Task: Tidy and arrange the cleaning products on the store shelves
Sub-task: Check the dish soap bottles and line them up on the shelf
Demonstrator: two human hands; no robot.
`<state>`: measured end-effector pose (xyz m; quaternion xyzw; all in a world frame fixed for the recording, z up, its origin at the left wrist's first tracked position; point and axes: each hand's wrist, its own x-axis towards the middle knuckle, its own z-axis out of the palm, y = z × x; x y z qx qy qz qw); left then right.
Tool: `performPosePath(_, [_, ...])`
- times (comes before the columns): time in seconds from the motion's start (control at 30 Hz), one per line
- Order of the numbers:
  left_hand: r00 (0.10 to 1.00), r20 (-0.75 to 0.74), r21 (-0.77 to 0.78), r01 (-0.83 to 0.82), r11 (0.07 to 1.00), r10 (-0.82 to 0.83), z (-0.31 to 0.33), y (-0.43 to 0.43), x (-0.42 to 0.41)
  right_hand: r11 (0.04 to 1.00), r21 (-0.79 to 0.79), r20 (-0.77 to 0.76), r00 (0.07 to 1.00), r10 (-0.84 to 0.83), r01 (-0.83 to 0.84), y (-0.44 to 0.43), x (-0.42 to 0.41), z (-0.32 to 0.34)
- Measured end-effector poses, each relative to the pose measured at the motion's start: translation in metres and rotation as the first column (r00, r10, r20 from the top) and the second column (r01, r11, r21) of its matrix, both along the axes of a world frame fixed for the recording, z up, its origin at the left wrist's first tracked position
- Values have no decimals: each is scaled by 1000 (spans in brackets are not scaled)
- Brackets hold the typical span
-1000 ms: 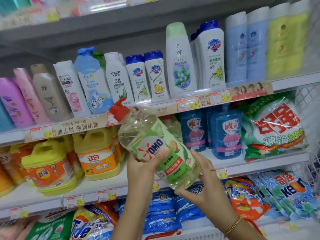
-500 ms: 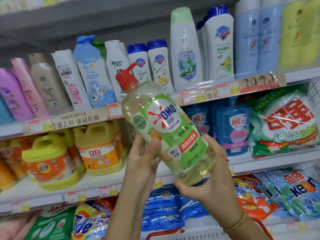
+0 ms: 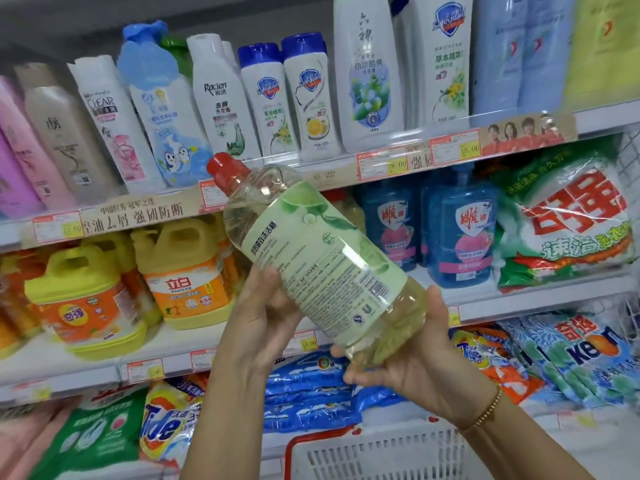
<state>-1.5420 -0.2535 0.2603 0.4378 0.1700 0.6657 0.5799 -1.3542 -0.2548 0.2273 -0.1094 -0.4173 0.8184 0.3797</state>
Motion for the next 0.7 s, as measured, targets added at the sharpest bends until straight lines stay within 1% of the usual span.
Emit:
performPosePath(0.03, [999,10,15,-36,999,36,2,0,-1,998,5,29,998,-62,62,-3,-2,6])
performPosePath(0.1, [995,24,28,-96,995,95,5,-1,-2,963,79,103,959,-264,257,-7,-7,15])
performPosePath(0.13, [993,25,27,-116,993,115,7,-1,-2,921,159,109,921,-373,355,-7,-10,17])
performPosePath(0.17, [990,30,20,-138,990,137,8,-1,-2,859,278,95,877,-471,431,-8,-12,18])
performPosePath(0.2, [986,34,10,-164,986,164,8,-1,-2,765,418,78,820,-567,489,-9,-13,16])
performPosePath(0.23, [980,29,-6,-198,980,198,8,-2,-1,639,559,65,741,-669,528,-8,-13,12])
performPosePath(0.27, [972,14,-20,-234,972,235,9,-3,0,480,696,45,635,-771,534,-6,-11,8])
performPosePath(0.3, [961,-16,-35,-277,960,277,9,-4,2,296,824,6,515,-857,483,-4,-9,5])
performPosePath(0.33, [948,-54,-49,-318,947,315,9,-5,4,105,920,-61,404,-913,378,0,-7,1])
performPosePath(0.37, [935,-92,-61,-350,935,343,9,-6,7,-56,962,-143,319,-937,268,5,-4,-3])
performPosePath(0.4, [925,-124,-70,-370,927,360,7,-6,9,-165,969,-212,271,-939,186,10,-1,-6])
performPosePath(0.47, [916,-169,-77,-380,922,364,4,-7,13,-289,950,-309,244,-919,115,17,4,-13])
performPosePath(0.5, [917,-180,-77,-374,924,356,4,-7,13,-317,941,-337,245,-909,117,20,5,-14])
performPosePath(0.53, [921,-181,-72,-362,929,345,4,-7,12,-314,939,-339,249,-907,137,20,6,-14])
performPosePath(0.57, [930,-173,-67,-338,939,323,6,-9,12,-282,945,-318,254,-913,167,19,6,-13])
performPosePath(0.63, [958,-107,-86,-276,957,266,11,-12,13,-168,953,-239,284,-929,251,13,3,-10])
performPosePath(0.67, [969,-59,-95,-245,965,240,11,-13,15,-94,947,-196,321,-926,308,9,0,-9])
performPosePath(0.7, [975,-27,-95,-224,970,222,10,-13,16,2,928,-150,377,-914,373,5,-3,-8])
